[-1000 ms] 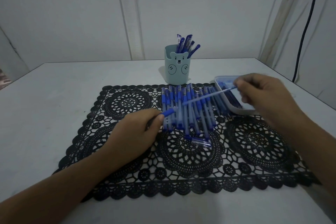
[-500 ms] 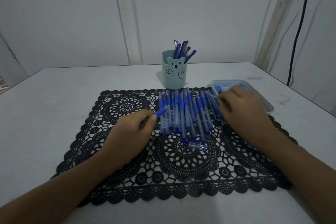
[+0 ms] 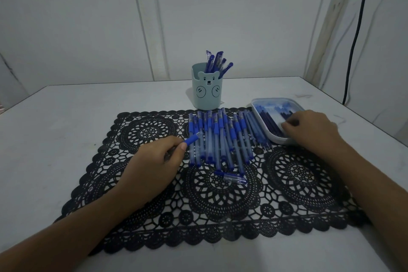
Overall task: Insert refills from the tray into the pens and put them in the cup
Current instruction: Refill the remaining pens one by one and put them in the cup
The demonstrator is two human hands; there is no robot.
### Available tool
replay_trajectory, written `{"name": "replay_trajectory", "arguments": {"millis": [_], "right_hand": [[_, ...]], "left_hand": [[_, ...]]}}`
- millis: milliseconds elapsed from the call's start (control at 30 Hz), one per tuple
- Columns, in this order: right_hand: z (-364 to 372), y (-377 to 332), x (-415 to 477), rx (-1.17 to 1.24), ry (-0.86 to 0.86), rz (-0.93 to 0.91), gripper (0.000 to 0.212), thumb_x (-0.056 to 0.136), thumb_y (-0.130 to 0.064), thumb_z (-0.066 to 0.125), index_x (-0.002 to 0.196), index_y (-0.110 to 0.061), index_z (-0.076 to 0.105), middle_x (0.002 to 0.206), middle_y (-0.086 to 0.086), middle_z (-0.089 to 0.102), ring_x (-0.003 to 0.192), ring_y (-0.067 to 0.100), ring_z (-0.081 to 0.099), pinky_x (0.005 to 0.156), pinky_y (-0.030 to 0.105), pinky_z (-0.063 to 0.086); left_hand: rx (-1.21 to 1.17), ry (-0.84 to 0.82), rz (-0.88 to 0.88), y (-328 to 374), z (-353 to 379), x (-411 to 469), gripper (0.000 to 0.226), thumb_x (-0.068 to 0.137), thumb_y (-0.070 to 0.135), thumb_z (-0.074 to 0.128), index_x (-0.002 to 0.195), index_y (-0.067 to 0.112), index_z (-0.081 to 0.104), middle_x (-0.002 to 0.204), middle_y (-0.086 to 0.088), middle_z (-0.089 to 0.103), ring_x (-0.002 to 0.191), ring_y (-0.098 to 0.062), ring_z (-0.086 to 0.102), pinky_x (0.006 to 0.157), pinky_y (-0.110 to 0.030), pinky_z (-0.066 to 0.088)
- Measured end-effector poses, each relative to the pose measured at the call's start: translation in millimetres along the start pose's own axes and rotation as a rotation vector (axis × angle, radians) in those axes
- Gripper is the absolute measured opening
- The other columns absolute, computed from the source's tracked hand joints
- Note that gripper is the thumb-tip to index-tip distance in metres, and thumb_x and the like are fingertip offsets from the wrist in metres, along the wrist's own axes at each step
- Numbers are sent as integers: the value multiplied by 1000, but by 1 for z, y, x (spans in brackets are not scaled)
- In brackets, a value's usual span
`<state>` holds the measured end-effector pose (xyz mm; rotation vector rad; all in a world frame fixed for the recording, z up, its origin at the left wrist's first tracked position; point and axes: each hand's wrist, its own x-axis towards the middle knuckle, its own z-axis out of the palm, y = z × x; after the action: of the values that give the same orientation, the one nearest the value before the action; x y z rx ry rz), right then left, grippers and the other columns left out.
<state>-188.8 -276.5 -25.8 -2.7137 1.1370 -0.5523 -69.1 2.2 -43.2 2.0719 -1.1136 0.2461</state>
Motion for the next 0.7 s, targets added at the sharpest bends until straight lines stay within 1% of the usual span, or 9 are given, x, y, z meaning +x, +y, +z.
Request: {"name": "replay_trajectory", "arguments": {"millis": [100,200,300,400,500,567,600,667,700], "right_hand": [[0,0,8,58,-118,22,17,83,-36,62,81,-21,69,99,6,67,88,24,57,80,38,48],[0,-3,13,86,-125,28,14,81,-29,65,84,-17,72,97,6,68,83,22,56,72,32,47],[2,-5,15,75,-122,40,12,80,-21,64,82,-13,72,92,7,67,78,21,55,70,30,47],[4,-7,16,-7,-131,50,17,78,-23,64,76,-7,70,77,7,64,70,23,57,66,32,49],[5,-10,15,-24,-108,75,22,80,-25,63,69,-6,63,61,4,50,63,24,51,61,30,43],[5,-12,12,-23,-76,115,21,82,-24,59,69,-8,57,63,4,48,66,25,49,67,33,43],[4,-13,10,-25,-41,130,19,83,-23,56,71,-8,56,68,6,52,69,26,48,72,35,43],[3,-14,8,7,68,113,16,86,-21,50,82,-8,59,84,11,61,77,29,51,78,38,42],[1,-15,6,65,123,70,16,88,-20,49,89,-8,60,89,11,62,82,30,54,81,39,43]], "left_hand": [[11,1,9,0,0,0,13,90,21,52,86,26,62,52,10,51,58,-7,51,51,-17,39],[14,2,9,1,0,0,13,90,20,51,86,25,63,51,9,50,58,-9,51,51,-19,39],[16,0,16,2,0,0,13,90,19,51,87,24,63,52,8,51,59,-10,51,51,-21,39],[31,7,21,2,0,0,13,90,19,52,88,21,65,53,8,52,62,-12,52,53,-20,39],[43,11,35,2,0,0,12,90,18,53,89,20,65,53,8,52,64,-14,52,53,-20,40],[47,10,44,2,-1,0,12,90,18,53,88,21,65,54,8,52,66,-15,53,54,-21,41],[44,11,41,3,-1,0,12,90,19,53,88,23,64,55,8,53,67,-14,53,55,-21,41],[32,16,30,3,-1,0,11,89,19,53,87,27,61,57,8,54,67,-12,52,56,-19,40],[21,22,20,3,-1,0,11,89,19,54,88,27,61,60,7,56,68,-12,52,57,-18,40]]}}
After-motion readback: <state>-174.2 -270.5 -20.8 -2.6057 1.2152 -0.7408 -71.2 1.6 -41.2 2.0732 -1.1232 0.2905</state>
